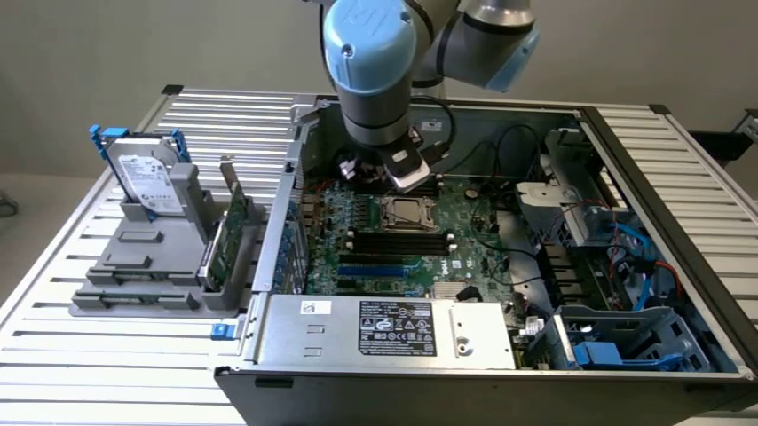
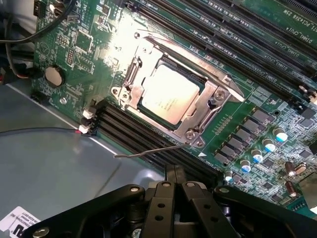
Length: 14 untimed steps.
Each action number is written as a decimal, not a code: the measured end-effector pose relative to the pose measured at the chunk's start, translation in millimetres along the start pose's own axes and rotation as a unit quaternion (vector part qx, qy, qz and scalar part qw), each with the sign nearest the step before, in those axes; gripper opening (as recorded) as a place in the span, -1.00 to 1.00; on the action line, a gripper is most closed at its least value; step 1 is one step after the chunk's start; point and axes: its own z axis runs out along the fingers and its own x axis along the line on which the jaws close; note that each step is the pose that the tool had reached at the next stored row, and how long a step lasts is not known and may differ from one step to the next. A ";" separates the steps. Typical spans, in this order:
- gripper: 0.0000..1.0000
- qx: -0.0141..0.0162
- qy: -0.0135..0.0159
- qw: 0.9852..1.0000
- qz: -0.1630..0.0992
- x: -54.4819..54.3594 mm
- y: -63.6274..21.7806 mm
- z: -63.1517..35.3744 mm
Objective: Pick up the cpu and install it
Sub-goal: 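Install the first cpu locking lever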
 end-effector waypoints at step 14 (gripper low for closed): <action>-0.79 -0.031 0.011 0.999 -0.015 -2.2 -3.0 8.9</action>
